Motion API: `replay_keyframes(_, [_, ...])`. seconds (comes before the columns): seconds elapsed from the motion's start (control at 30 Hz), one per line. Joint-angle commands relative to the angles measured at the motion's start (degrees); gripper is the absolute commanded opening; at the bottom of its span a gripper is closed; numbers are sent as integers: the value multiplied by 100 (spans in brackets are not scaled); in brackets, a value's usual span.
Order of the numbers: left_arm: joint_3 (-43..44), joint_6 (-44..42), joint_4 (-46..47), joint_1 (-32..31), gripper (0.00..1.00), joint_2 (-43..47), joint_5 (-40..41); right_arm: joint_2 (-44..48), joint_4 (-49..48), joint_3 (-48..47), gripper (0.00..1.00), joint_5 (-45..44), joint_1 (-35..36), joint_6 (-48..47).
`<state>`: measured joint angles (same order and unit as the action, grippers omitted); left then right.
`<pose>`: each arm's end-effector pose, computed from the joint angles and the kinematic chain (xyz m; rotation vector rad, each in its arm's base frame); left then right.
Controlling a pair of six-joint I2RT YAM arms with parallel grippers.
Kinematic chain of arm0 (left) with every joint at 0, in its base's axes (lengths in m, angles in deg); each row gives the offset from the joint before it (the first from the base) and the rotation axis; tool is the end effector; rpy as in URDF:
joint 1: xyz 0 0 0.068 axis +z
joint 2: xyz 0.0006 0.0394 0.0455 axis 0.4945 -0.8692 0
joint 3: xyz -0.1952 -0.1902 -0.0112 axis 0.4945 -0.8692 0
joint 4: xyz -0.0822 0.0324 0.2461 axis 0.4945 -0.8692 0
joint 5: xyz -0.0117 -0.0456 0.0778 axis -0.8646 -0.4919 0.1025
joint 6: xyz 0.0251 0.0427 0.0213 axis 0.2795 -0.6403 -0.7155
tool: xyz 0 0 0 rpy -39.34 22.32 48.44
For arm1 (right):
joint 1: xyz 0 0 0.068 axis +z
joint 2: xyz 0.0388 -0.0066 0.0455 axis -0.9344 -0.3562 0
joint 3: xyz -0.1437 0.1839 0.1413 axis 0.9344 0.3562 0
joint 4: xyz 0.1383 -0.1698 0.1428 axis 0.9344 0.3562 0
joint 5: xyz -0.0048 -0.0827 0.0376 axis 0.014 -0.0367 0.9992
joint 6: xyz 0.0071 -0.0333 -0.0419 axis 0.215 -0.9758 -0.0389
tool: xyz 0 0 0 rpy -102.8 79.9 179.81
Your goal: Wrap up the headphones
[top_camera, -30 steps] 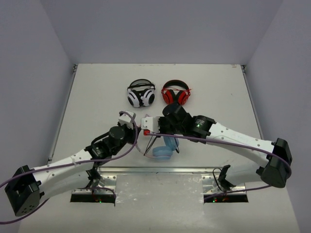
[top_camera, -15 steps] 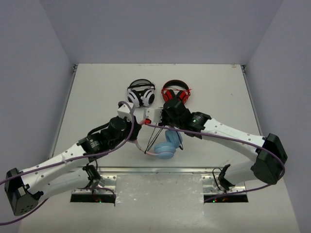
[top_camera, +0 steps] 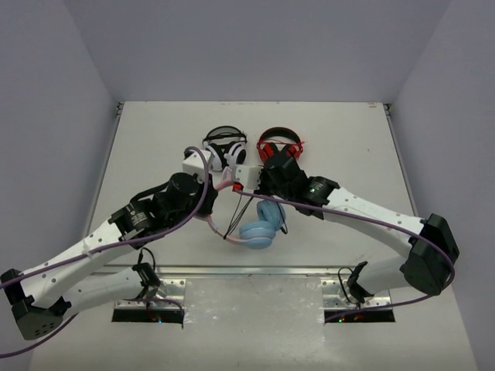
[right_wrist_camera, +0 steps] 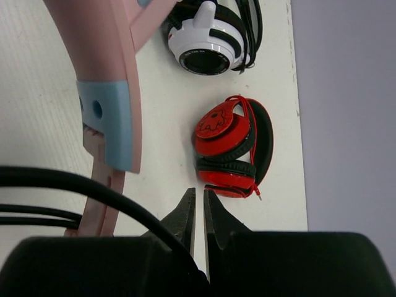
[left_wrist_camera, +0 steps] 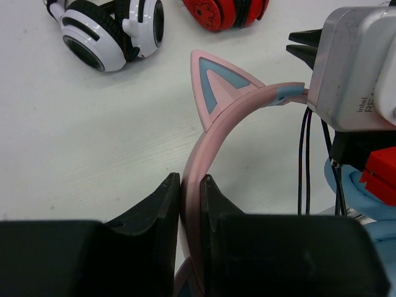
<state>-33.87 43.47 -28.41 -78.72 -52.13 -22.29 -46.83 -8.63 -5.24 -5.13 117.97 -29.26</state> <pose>0.1301 -0.1299 0.3332 0.3165 2.0512 -0.3347 0.2101 0.2275 0.2789 -1.4030 1.6554 -0.1584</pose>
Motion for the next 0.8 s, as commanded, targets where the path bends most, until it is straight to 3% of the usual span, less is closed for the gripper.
replay_keyframes(0.0, [536,-52,160,-40,0,21,262,245,-415,102,7,-42,-155,117])
replay_keyframes(0.33, [1108,-588,-210,-40,0,-208,114,245,-670,234,9,258,-454,284])
replay_keyframes(0.57, [1222,-633,-192,-40,0,-172,166,87,-758,304,19,389,-621,354])
replay_keyframes(0.77, [1266,-747,-262,-40,0,-287,193,-10,-872,401,19,424,-779,450])
